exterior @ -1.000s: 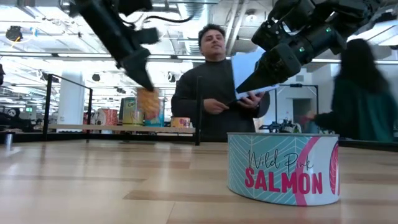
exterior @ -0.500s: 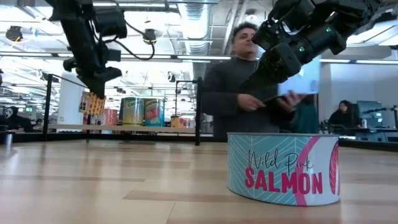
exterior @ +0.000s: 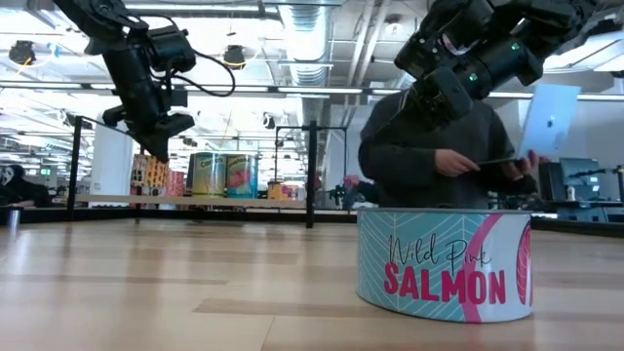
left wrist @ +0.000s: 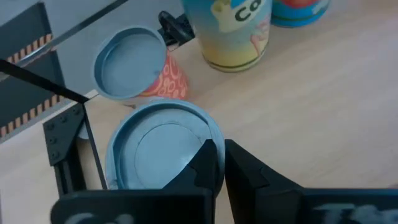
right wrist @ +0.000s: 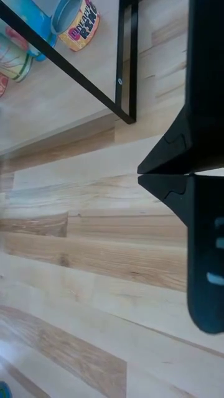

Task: Pick and place cans onto a shelf
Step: Put the small canned black beans on the shelf aligned with the other small canned diced tomatoes

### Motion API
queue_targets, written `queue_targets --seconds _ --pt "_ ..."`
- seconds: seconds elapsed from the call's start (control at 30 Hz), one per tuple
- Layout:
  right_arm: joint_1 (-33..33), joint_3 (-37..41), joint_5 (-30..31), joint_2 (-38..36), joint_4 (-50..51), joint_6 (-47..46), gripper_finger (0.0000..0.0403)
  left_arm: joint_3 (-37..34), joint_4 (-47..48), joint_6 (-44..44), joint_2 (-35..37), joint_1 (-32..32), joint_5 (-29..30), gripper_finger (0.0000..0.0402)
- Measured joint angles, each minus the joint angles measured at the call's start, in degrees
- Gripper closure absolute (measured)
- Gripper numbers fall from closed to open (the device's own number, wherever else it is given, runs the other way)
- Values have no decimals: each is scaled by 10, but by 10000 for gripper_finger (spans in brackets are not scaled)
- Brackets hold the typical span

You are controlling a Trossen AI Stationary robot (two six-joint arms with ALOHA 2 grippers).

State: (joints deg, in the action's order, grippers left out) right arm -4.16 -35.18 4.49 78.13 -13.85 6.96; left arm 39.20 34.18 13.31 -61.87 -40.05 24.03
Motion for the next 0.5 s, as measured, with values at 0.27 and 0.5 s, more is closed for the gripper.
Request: queue_targets --seconds 0.27,0.5 --pt "0 0 0 0 0 0 390 0 -20 -22 -1 -28 -28 396" --pt "0 0 0 0 0 0 385 0 -20 -22 -1 -30 -32 396"
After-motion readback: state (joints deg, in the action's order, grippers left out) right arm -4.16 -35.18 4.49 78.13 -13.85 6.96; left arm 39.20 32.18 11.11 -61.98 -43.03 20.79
